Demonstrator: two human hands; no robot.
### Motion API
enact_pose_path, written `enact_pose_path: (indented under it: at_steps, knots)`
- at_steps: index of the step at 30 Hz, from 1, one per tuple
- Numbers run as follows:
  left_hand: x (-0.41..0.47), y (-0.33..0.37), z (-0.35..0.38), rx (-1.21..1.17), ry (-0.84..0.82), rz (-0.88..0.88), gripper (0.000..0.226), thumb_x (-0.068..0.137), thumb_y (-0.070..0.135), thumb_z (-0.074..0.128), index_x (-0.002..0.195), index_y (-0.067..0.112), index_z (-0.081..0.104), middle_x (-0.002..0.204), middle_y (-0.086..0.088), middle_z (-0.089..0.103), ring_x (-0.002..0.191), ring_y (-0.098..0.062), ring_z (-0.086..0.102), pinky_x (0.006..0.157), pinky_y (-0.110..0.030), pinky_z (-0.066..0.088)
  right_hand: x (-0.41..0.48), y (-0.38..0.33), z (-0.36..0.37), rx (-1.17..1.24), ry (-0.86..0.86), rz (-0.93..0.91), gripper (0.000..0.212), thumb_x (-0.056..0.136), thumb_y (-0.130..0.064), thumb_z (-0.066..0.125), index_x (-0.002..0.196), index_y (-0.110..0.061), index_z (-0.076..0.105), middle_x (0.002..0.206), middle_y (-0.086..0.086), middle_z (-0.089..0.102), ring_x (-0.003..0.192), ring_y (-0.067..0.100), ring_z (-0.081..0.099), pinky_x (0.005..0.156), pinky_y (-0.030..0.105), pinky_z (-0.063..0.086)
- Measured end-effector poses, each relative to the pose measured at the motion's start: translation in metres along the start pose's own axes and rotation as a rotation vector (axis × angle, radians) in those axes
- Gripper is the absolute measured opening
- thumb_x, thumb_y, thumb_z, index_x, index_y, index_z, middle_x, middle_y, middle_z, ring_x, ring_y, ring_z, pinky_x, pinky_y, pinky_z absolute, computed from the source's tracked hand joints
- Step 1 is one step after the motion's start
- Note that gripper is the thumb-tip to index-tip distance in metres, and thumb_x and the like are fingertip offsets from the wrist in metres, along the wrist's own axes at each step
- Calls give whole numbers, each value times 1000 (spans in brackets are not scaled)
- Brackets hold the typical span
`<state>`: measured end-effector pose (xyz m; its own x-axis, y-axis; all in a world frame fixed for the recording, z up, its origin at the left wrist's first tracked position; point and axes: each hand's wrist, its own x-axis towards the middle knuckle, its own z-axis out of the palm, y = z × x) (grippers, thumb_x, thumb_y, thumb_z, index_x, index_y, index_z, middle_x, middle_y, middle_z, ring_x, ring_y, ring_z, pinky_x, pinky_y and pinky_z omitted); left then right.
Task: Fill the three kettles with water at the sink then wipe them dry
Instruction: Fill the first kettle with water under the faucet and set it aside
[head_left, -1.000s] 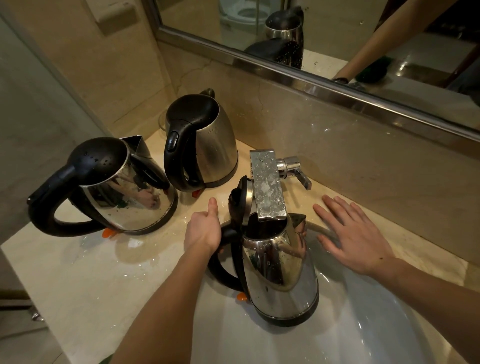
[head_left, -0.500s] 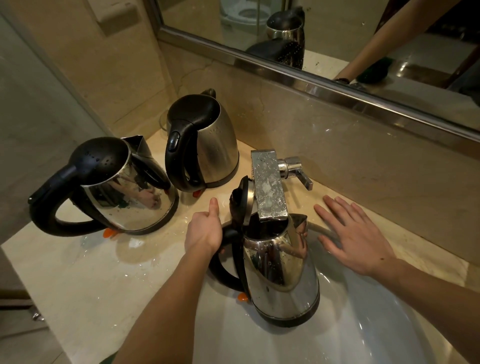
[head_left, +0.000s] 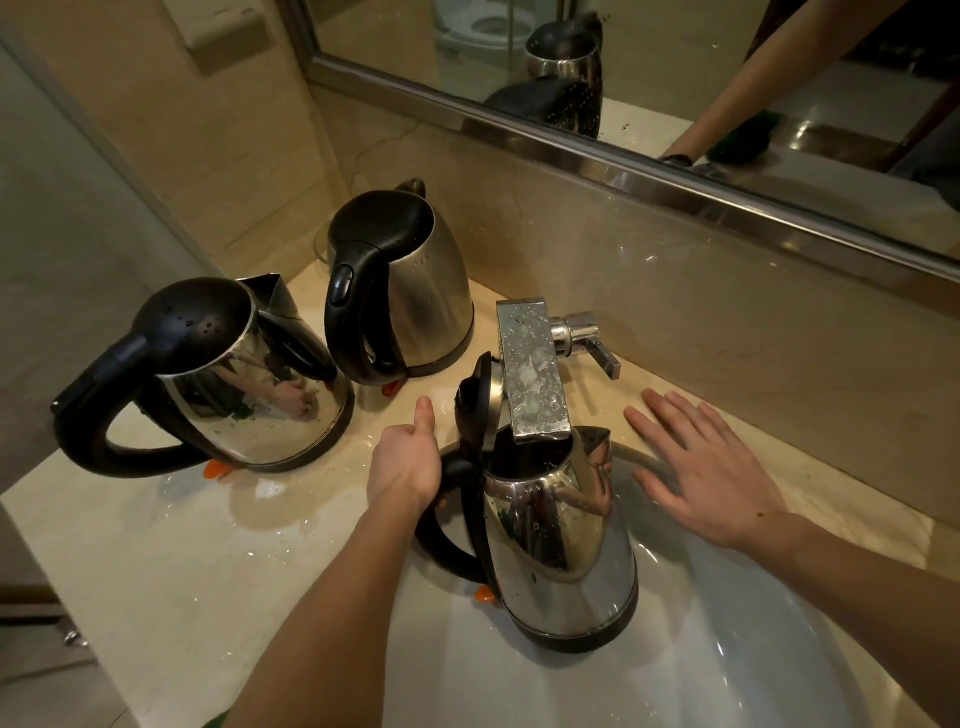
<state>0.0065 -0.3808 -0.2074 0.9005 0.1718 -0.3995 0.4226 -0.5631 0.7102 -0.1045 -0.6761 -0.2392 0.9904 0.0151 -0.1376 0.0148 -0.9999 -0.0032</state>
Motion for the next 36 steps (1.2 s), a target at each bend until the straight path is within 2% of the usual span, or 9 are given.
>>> enact_pose_path:
  at_steps: [3, 10, 16, 21, 28, 36]
  knots:
    - [1, -1, 0, -1, -11, 1, 60, 102, 57, 27, 72, 10, 49, 73, -11, 56, 74, -24, 58, 76, -37, 41, 0, 0, 0, 1, -1, 0, 68, 95, -63, 14, 156, -34, 7, 164, -1, 7, 150, 17, 4, 121, 43, 10]
    - [0, -1, -1, 19, 0, 7, 58, 102, 57, 26, 69, 13, 44, 70, -8, 52, 70, -22, 53, 75, -37, 40, 0, -1, -2, -2, -5, 0, 68, 95, -64, 12, 156, -33, 9, 164, -1, 9, 150, 18, 6, 121, 43, 9]
    - [2, -2, 0, 4, -18, -36, 63, 100, 60, 26, 80, 8, 55, 81, -13, 62, 82, -28, 63, 89, -49, 52, 0, -2, -3, 1, -3, 0, 69, 95, -64, 14, 155, -31, 17, 162, 2, 18, 149, 20, 14, 119, 43, 11]
    - [0, 1, -1, 5, -8, 1, 60, 102, 58, 27, 66, 13, 43, 66, -8, 49, 70, -27, 56, 83, -46, 49, 0, -2, -3, 0, -6, 6, 69, 94, -64, 14, 156, -32, 12, 164, 0, 11, 150, 19, 7, 121, 43, 10]
    - [0, -1, -1, 13, -8, 17, 60, 102, 58, 26, 65, 13, 42, 65, -8, 48, 67, -25, 52, 80, -42, 46, 0, -3, -6, 1, -13, 8, 71, 94, -65, 8, 156, -31, 14, 163, 1, 14, 150, 20, 11, 120, 45, 14]
    - [-3, 2, -1, 8, -10, 35, 59, 103, 54, 27, 63, 12, 40, 64, -9, 44, 64, -24, 49, 76, -39, 41, 0, -4, -8, -4, -25, 3, 73, 93, -66, 4, 155, -30, 15, 163, 2, 15, 150, 21, 12, 118, 43, 9]
